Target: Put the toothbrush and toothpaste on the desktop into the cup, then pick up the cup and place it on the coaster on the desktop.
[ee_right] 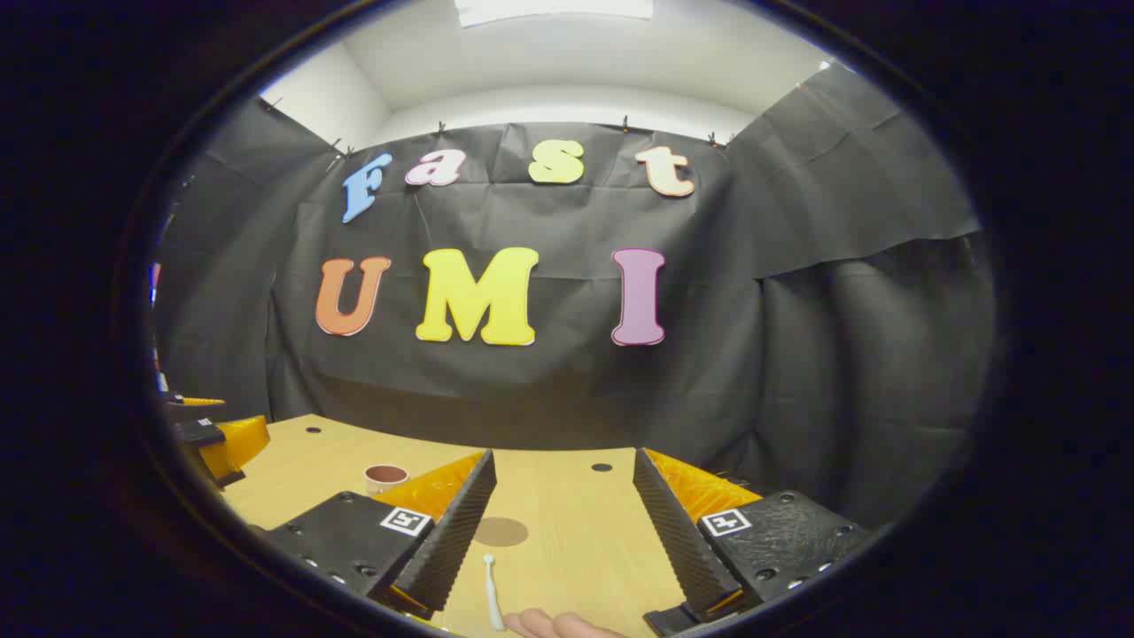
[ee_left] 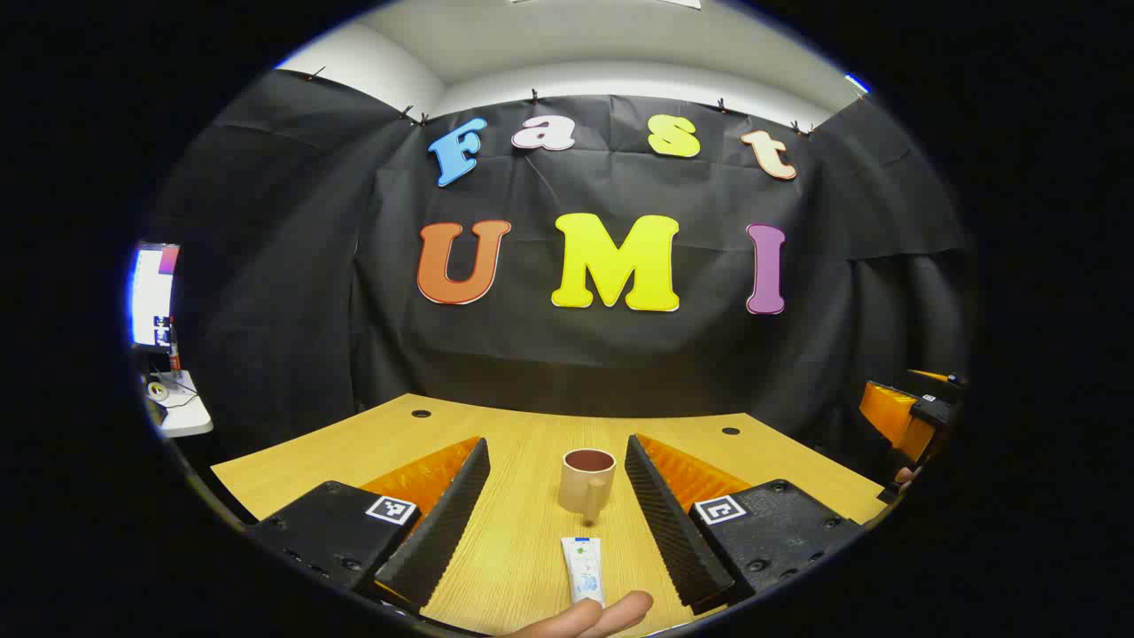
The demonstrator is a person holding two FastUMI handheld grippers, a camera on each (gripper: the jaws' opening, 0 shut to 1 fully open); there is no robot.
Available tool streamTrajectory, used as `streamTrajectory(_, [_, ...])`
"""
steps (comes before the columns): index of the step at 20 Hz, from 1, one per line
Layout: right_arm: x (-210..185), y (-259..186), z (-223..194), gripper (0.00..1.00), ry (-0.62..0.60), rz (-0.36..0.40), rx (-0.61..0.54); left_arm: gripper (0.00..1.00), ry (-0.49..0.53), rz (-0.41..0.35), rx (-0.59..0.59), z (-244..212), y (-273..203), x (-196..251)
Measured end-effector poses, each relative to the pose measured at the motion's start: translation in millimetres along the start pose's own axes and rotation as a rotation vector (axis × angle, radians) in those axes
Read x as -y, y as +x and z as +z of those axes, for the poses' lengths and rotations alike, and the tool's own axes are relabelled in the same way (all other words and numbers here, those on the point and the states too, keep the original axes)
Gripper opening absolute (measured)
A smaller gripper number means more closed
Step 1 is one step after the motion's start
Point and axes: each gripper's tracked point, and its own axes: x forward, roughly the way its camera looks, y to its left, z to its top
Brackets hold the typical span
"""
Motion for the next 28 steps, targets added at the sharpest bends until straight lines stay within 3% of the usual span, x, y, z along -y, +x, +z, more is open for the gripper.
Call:
streamTrajectory(16, [8,-2,-4,0.95,0.017,-0.014,0.022,0.98,0.016,-0.008,-0.021,-10,2,6])
streamTrajectory(25, [7,2,-23,0.94,0.011,-0.004,-0.011,0.98,0.021,0.004,-0.130,-54,16,5])
streamTrajectory(28, [4,3,-28,0.94,0.020,0.010,-0.023,0.98,0.037,0.000,-0.213,-88,19,6])
